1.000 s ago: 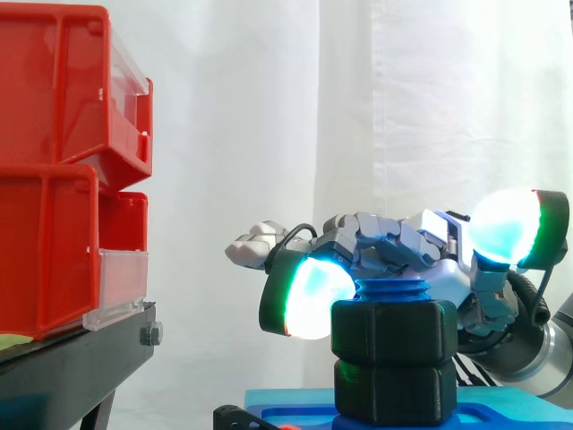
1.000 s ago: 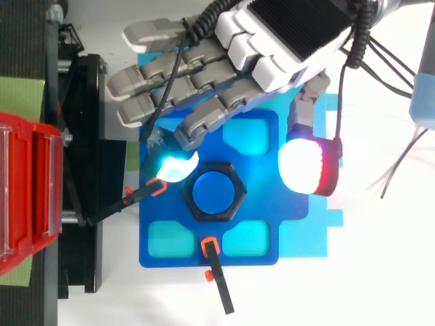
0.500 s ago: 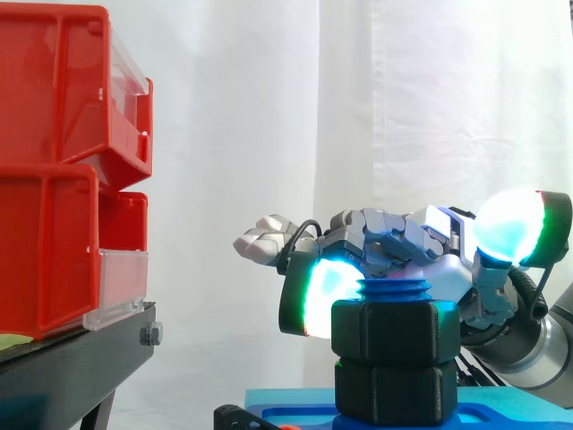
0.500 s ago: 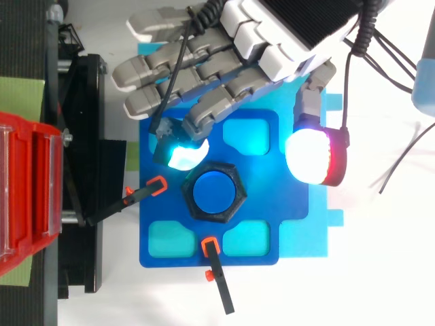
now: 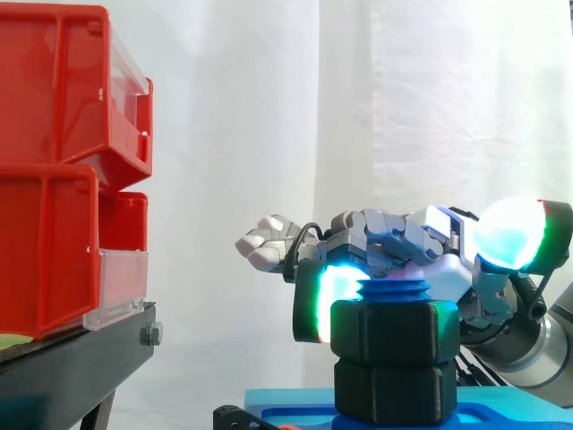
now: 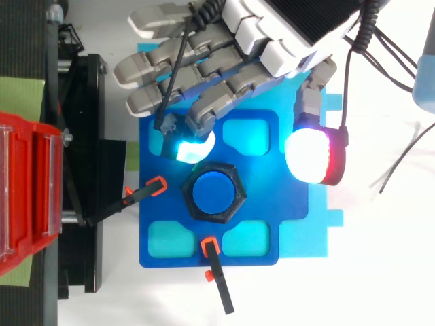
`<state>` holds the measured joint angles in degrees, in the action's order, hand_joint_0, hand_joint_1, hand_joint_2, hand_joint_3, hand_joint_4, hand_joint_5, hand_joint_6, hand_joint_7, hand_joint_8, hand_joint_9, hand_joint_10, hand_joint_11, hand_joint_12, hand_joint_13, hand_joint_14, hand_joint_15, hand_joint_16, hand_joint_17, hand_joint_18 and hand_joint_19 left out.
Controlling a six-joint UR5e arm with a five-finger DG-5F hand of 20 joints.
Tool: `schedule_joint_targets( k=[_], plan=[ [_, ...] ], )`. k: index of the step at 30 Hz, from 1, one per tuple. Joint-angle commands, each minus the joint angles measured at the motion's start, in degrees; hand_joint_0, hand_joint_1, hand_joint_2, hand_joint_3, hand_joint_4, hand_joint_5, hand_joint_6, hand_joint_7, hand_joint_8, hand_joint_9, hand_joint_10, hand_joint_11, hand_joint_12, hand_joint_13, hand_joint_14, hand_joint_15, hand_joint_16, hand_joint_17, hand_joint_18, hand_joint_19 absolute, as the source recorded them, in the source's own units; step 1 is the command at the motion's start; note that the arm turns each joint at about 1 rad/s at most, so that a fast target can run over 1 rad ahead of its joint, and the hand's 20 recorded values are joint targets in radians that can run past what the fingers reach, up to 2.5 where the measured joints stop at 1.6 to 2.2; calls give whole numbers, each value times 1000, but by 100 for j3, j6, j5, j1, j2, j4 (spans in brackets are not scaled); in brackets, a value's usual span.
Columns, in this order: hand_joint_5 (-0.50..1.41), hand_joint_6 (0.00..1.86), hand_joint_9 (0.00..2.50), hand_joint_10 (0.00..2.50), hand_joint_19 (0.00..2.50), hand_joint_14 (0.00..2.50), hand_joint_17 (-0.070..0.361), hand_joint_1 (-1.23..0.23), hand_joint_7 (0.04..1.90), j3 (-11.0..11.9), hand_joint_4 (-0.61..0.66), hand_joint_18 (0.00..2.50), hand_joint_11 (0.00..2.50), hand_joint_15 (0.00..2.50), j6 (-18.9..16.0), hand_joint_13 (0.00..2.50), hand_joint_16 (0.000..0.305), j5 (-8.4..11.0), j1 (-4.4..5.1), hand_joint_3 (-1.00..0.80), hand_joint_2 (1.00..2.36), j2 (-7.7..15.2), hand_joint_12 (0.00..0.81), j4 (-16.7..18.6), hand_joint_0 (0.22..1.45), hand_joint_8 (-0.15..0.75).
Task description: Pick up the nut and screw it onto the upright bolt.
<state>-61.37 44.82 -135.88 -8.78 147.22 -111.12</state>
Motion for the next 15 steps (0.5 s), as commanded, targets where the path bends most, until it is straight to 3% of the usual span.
schedule_joint_targets(
  k=[1, 3, 6, 15],
  plan=[
    [-72, 503, 453, 0, 0, 0, 81, -38, 1225, -6, 245, 0, 0, 0, 0, 110, 36, 0, -1, -500, 1000, 0, 303, 3, 464, 256],
    [-113, 504, 420, 0, 0, 0, 83, -37, 944, -6, 275, 0, 0, 0, 0, 91, 37, 9, -1, -500, 1000, 0, 305, 3, 460, 236],
    [-148, 503, 341, 0, 0, 0, 87, -11, 790, -6, 233, 0, 0, 0, 0, 20, 39, 18, 17, -500, 1000, 0, 308, -14, 451, 217],
    [-183, 502, 229, 0, 0, 0, 95, 15, 666, -6, 185, 0, 0, 0, 0, 0, 42, 61, 78, -500, 1000, 0, 317, -23, 442, 201]
  ],
)
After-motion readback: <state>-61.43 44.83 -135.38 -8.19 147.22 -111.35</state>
